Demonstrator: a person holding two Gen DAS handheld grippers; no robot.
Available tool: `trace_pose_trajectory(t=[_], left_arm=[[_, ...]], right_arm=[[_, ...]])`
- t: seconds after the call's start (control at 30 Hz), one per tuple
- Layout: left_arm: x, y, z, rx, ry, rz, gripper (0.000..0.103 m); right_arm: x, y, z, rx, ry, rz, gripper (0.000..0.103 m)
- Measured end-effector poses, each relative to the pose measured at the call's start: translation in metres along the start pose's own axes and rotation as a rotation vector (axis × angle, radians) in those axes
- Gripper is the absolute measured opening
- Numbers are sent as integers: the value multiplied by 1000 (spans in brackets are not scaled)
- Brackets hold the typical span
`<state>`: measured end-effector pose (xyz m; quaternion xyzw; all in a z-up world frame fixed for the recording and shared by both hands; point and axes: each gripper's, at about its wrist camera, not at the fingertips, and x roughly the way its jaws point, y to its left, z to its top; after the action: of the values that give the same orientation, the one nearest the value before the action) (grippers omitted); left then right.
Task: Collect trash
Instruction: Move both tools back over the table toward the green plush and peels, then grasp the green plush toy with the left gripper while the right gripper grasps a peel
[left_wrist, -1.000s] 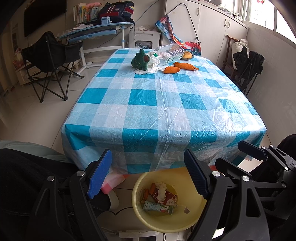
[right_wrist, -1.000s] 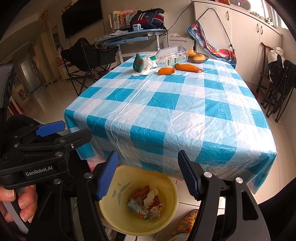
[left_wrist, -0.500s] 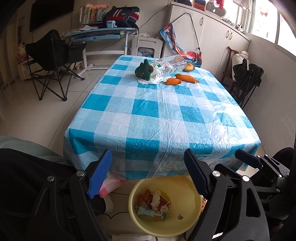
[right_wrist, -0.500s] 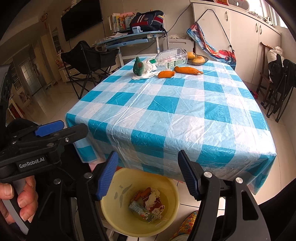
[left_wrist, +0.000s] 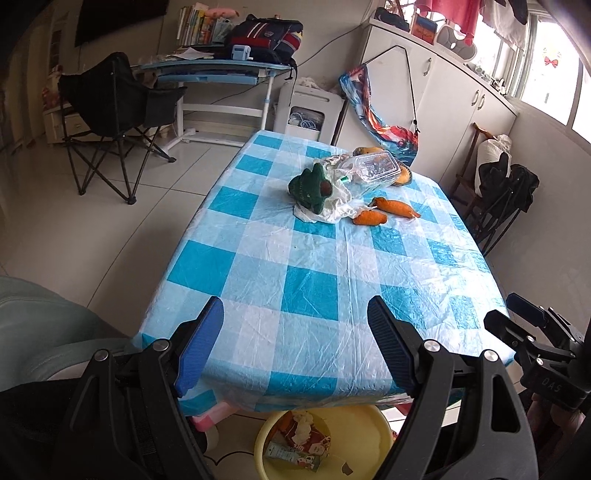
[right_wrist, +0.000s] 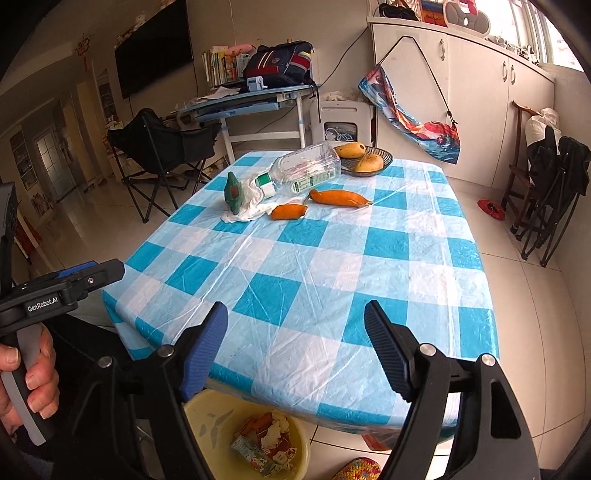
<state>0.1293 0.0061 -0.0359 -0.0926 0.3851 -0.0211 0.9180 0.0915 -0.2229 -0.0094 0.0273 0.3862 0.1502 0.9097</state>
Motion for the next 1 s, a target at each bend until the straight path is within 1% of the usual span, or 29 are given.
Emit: trace_pose_trajectory(t=[0.13, 0.2, 0.33, 0.43, 0.57, 0.67, 0.77, 0.87, 0.93, 0.97, 1.0], left_arm=[[27, -2, 26, 2, 16, 0, 77], [42, -2, 39, 9, 25, 5, 77], [74, 2, 65, 8, 50, 16, 77], [97, 7, 84, -28, 71, -10, 80], [124, -1, 106, -44, 74, -27, 82], [145, -9, 121, -50, 81, -23, 83], [165, -13, 130, -65, 94, -9, 83], [180, -7, 134, -89, 108, 18, 83], [190, 0, 133, -99, 123, 51, 83], [193, 4, 132, -110, 131, 56, 83], [195, 8, 130, -125, 137, 54, 83]], right_arm=[[25, -1, 20, -41, 20, 14, 65], [39, 1, 27, -67, 29, 18, 63], [69, 5, 43, -103, 48, 25, 62], [93, 5, 52, -110, 68, 28, 61], [120, 4, 63, -114, 94, 31, 59], [136, 5, 73, -114, 103, 39, 59], [151, 5, 82, -118, 109, 43, 59], [166, 4, 89, -116, 121, 48, 59], [174, 4, 88, -114, 138, 55, 55], [177, 4, 86, -115, 148, 59, 54], [181, 5, 84, -115, 171, 67, 50]])
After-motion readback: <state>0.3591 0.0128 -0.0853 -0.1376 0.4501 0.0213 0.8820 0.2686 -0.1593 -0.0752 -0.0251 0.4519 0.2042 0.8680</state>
